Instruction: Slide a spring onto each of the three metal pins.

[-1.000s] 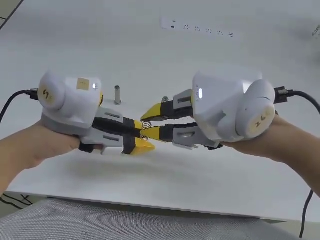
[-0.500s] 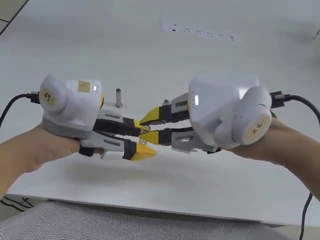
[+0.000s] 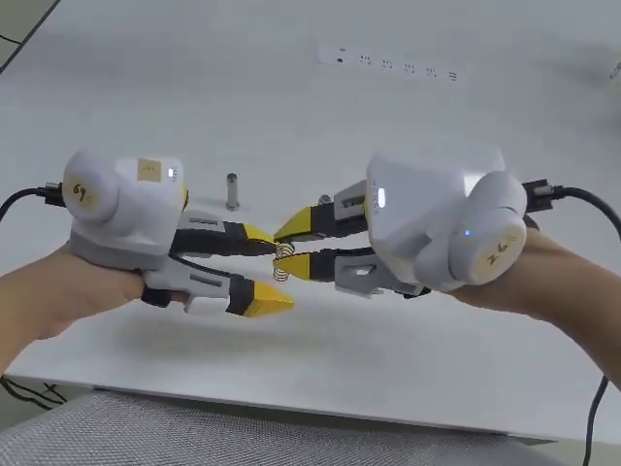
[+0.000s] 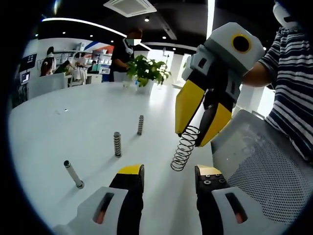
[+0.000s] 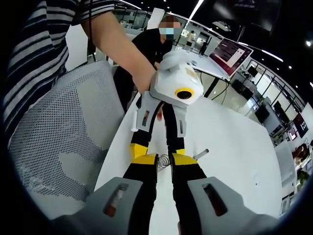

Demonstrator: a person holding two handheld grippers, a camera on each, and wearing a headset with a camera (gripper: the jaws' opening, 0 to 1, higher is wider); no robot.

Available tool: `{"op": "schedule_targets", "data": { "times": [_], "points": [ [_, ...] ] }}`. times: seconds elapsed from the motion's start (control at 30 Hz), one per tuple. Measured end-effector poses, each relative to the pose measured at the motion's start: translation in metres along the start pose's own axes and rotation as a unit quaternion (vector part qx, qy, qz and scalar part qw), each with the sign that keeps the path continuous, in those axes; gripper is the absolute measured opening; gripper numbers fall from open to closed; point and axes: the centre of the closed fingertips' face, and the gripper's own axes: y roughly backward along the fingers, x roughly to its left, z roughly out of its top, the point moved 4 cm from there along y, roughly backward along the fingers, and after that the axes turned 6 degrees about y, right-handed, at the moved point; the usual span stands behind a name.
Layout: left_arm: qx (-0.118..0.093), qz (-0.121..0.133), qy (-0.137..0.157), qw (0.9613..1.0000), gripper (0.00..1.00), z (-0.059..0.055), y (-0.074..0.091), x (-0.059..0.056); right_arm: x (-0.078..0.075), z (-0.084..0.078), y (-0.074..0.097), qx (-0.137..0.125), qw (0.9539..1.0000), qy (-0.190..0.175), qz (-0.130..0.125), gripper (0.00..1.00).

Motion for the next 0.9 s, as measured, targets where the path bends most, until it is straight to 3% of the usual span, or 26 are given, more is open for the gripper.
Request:
{"op": "schedule_targets", "data": {
  "times": [0.6,0.9],
  "points": [
    [-0.015,0.044,0.013,0.9989,0.58,-0.006,0.024,0.017,-0.003,-0.005,0.0,0.004,0.9999,-0.007,-0.007,0.12],
    [-0.019,0.067,0.022,0.9973,0.6,-0.011,0.04,0.027,-0.004,-0.004,-0.001,0.002,1.0,-0.006,-0.007,0.12]
  ]
}}
